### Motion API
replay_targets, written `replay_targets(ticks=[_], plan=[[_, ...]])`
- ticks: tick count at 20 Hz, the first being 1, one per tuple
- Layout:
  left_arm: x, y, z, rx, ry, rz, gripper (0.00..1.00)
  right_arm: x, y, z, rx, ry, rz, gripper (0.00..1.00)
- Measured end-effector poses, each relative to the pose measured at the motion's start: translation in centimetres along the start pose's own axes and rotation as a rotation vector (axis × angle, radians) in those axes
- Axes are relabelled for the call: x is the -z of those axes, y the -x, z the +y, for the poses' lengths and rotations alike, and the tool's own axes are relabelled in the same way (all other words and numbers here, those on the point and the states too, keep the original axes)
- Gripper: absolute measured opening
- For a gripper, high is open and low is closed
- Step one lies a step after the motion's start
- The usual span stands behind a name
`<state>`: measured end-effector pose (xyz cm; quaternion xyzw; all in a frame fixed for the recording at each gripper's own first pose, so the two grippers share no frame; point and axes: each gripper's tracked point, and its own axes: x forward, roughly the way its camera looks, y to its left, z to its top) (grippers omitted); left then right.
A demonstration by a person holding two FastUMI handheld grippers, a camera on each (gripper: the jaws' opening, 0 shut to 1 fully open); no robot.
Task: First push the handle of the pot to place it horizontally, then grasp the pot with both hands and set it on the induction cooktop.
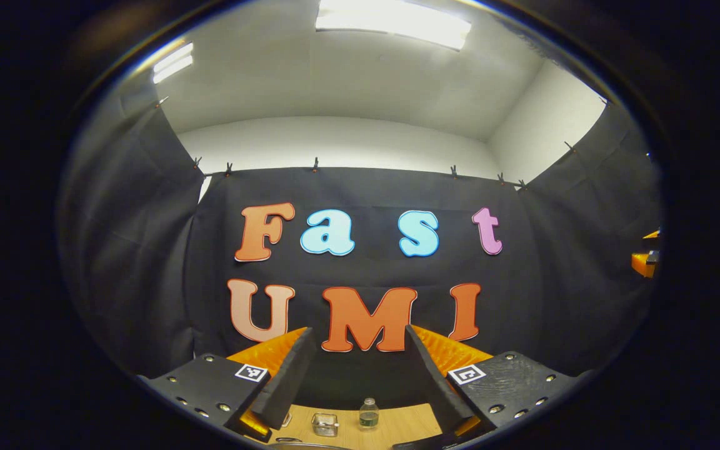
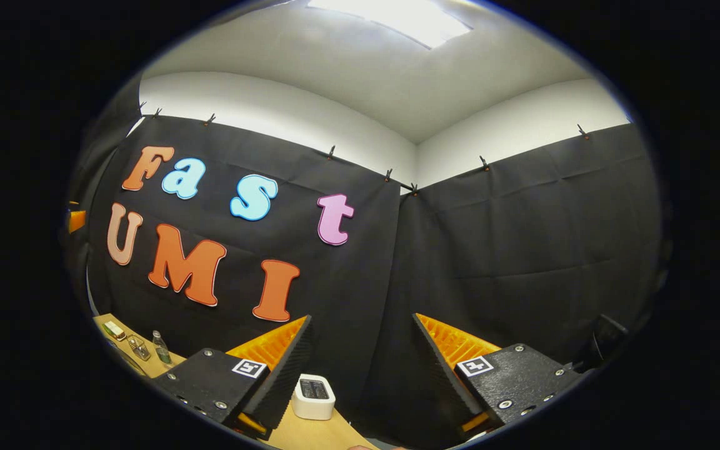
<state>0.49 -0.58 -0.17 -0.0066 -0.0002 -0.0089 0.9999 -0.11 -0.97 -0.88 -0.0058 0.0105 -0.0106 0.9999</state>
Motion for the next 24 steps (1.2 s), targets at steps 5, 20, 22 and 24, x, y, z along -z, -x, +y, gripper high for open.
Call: replay_targets(ticks=[5,20,22,24], plan=[[0.1,-0.1,-0.6,0.018,0.008,0.001,0.87,0.2,0.0,-0.2,0.003,-0.004,0.005,0.95],[3.2,0.1,-5.1,0.136,0.026,0.119,0.87,1.6,-0.6,-0.7,-0.021,0.0,0.021,0.95],[4.3,0.2,-6.4,0.168,0.024,0.156,0.88,2.1,-0.8,-1.0,-0.025,0.001,0.024,0.95],[5.8,0.6,-7.4,0.191,0.029,0.209,0.88,2.5,-1.2,-1.3,-0.034,0.001,0.027,0.95]])
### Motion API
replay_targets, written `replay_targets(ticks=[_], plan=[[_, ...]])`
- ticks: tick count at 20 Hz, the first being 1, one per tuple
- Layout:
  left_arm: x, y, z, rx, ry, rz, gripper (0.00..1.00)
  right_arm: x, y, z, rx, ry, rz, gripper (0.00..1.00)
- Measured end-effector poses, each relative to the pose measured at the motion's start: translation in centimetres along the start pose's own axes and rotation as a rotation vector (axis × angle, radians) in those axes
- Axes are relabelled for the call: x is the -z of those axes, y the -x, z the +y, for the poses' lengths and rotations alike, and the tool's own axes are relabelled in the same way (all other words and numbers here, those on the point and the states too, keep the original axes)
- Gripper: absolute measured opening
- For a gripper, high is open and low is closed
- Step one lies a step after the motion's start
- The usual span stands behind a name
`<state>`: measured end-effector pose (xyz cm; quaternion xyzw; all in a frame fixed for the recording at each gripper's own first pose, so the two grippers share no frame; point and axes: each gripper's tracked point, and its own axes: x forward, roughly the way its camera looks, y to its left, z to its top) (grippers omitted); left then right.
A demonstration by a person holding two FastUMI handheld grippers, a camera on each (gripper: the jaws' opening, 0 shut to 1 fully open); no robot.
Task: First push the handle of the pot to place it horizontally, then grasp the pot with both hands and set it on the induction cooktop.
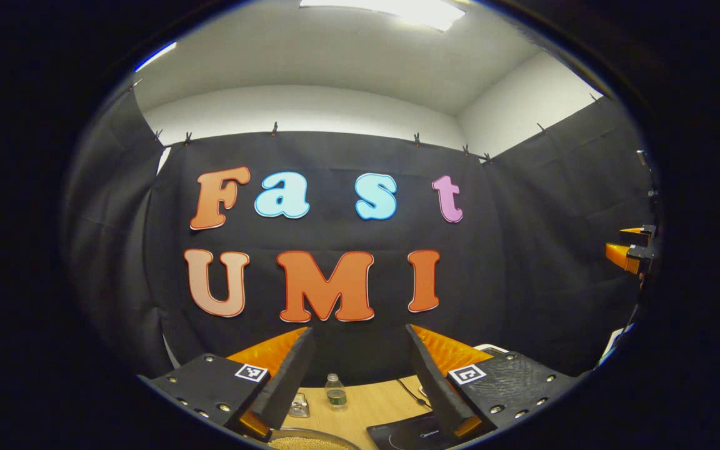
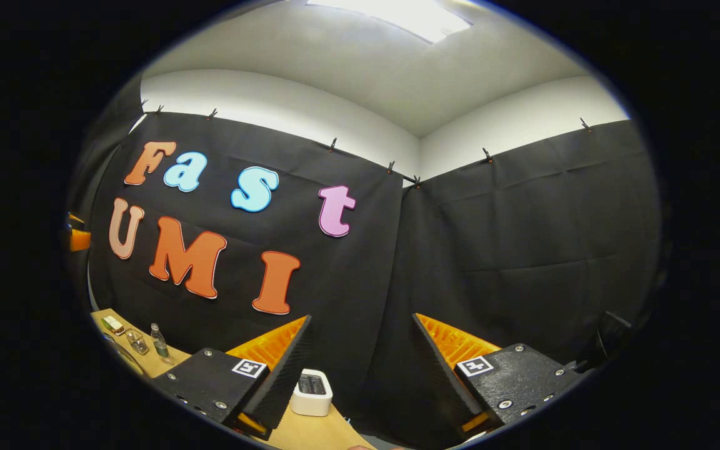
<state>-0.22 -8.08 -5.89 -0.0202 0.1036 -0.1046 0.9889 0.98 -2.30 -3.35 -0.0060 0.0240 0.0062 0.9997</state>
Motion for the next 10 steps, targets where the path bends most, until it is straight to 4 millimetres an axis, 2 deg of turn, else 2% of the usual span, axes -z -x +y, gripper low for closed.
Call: replay_targets(ticks=[3,4,6,8,10], plan=[[2.7,0.1,-2.1,0.053,0.026,0.093,0.92,1.0,-0.7,-0.5,-0.015,-0.008,0.007,0.95],[3.7,0.2,-2.3,0.056,0.027,0.129,0.79,1.4,-1.0,-0.6,-0.019,-0.011,0.011,0.95],[5.7,0.5,-2.9,0.059,0.022,0.198,0.67,2.4,-1.5,-0.9,-0.031,-0.018,0.02,0.95],[8.2,1.0,-4.0,0.077,0.023,0.281,0.48,3.3,-2.2,-1.2,-0.044,-0.025,0.027,0.95],[10.6,1.8,-4.7,0.082,0.029,0.369,0.25,4.2,-3.0,-1.4,-0.057,-0.031,0.033,0.95]])
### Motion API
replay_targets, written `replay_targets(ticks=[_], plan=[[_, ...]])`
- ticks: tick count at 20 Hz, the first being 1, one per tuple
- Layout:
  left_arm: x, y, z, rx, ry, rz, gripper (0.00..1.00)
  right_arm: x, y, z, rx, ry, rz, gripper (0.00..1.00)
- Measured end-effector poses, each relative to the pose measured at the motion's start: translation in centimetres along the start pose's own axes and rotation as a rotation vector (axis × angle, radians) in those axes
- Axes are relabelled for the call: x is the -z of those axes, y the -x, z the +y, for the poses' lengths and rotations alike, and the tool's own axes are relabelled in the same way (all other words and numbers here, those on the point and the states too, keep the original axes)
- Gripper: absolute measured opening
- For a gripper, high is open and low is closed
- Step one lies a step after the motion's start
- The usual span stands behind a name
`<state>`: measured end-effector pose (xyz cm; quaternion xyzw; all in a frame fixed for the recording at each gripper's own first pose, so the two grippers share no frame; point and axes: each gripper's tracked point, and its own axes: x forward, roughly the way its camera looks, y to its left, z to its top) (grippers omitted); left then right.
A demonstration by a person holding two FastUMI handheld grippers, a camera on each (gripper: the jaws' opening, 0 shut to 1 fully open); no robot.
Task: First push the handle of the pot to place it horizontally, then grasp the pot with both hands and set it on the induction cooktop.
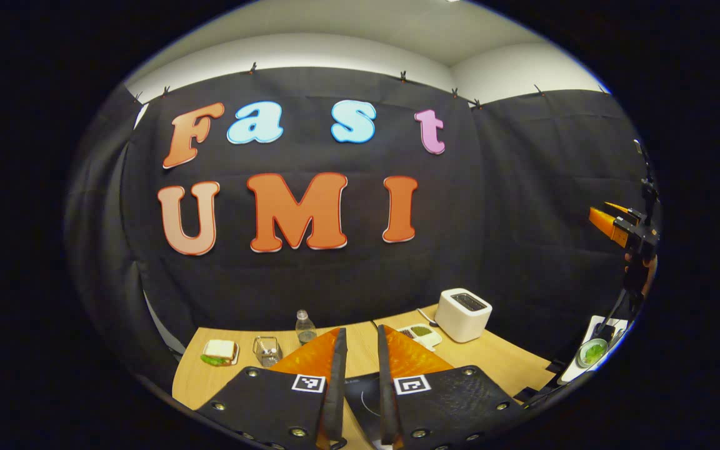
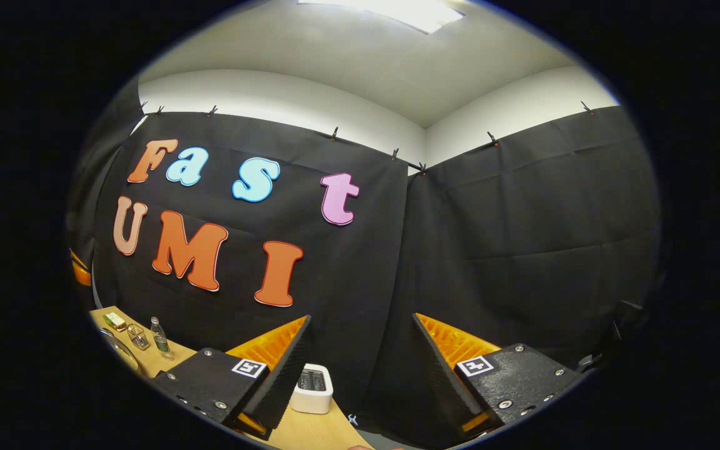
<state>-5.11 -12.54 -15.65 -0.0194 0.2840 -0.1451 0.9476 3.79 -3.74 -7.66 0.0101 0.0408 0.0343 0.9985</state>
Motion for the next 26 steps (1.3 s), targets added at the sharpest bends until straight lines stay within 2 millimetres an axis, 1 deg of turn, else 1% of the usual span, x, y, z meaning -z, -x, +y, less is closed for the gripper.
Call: replay_targets(ticks=[2,5,6,8,9,11,14,17,18,20,23,24,25,26], plan=[[2.5,0.0,-0.6,0.001,0.007,0.08,0.13,0.9,-0.6,-0.2,-0.014,-0.006,0.006,0.95],[6.5,0.0,-1.4,-0.004,0.023,0.208,0.12,2.2,-1.5,-0.4,-0.043,-0.021,0.027,0.95],[7.9,0.2,-1.5,-0.017,0.026,0.251,0.04,2.6,-1.9,-0.4,-0.055,-0.028,0.033,0.95],[11.0,0.5,-1.5,-0.054,0.026,0.327,0.04,3.5,-2.4,-0.6,-0.073,-0.037,0.046,0.95],[12.4,1.0,-1.5,-0.062,0.024,0.371,0.04,4.0,-2.7,-0.7,-0.077,-0.041,0.054,0.95],[14.5,2.0,-1.4,-0.078,0.018,0.443,0.04,4.8,-2.8,-0.7,-0.085,-0.051,0.07,0.95],[18.1,3.2,-0.6,-0.088,0.023,0.559,0.03,5.5,-2.8,-0.7,-0.096,-0.061,0.085,0.95],[21.5,4.3,0.6,-0.102,0.031,0.668,0.04,5.7,-2.8,-1.6,-0.072,-0.056,0.086,0.95],[22.9,4.8,1.3,-0.112,0.032,0.705,0.05,5.9,-2.7,-1.8,-0.061,-0.059,0.089,0.95],[25.1,5.6,2.5,-0.122,0.03,0.774,0.04,6.3,-2.2,-2.0,-0.043,-0.073,0.106,0.95],[28.0,6.7,3.5,-0.11,0.04,0.859,0.04,6.6,-1.3,-2.1,-0.024,-0.098,0.131,0.95],[29.0,7.0,4.0,-0.106,0.035,0.887,0.04,6.4,-1.0,-2.1,-0.017,-0.102,0.133,0.95],[29.9,7.3,4.6,-0.104,0.025,0.917,0.04,6.3,-0.8,-2.1,-0.008,-0.1,0.131,0.97],[30.9,7.7,5.1,-0.102,0.015,0.946,0.04,6.0,-0.5,-2.1,0.002,-0.093,0.129,0.95]])
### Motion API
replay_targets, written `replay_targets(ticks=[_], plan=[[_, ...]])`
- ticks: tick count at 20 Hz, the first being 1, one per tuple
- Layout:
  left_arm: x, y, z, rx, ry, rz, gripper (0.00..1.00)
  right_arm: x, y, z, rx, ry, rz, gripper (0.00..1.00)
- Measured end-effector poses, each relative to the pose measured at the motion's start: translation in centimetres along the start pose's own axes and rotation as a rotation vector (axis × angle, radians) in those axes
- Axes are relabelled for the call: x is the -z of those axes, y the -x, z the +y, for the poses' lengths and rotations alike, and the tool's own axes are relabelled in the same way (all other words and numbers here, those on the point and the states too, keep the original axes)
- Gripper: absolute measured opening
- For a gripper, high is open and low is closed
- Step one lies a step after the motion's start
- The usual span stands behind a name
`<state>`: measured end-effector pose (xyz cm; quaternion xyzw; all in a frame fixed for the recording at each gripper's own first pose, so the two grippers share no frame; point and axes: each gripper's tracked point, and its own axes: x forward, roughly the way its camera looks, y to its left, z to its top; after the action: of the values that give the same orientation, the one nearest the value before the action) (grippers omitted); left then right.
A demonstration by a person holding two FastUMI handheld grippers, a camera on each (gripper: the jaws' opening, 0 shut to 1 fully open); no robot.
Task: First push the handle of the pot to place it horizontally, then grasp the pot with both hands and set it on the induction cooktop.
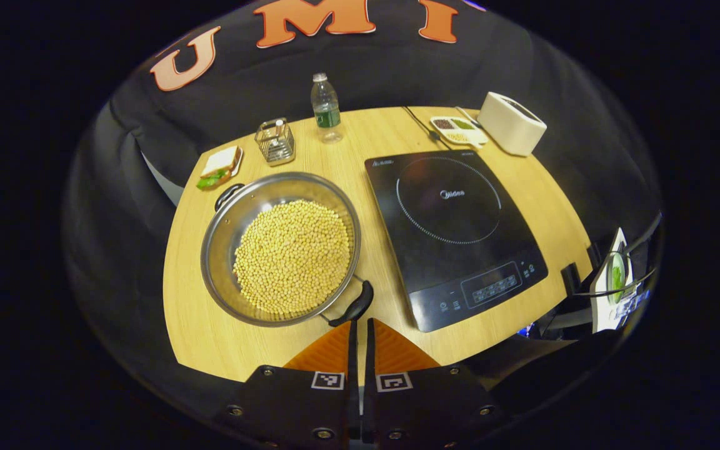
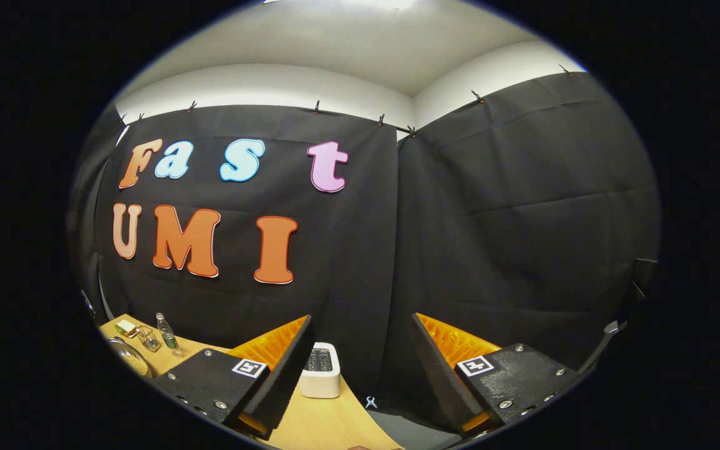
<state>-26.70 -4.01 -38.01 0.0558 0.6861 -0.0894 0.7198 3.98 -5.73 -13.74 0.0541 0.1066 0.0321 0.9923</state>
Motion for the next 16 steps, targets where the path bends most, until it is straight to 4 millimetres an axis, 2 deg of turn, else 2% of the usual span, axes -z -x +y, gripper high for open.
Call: replay_targets(ticks=[9,16], plan=[[4.6,-4.4,3.1,-0.004,-0.077,0.204,0.04,-2.0,3.2,0.4,0.077,0.045,-0.021,0.95],[4.6,-7.3,2.1,0.039,-0.174,0.257,0.03,-3.4,5.8,-0.6,0.145,0.1,-0.027,0.93]])
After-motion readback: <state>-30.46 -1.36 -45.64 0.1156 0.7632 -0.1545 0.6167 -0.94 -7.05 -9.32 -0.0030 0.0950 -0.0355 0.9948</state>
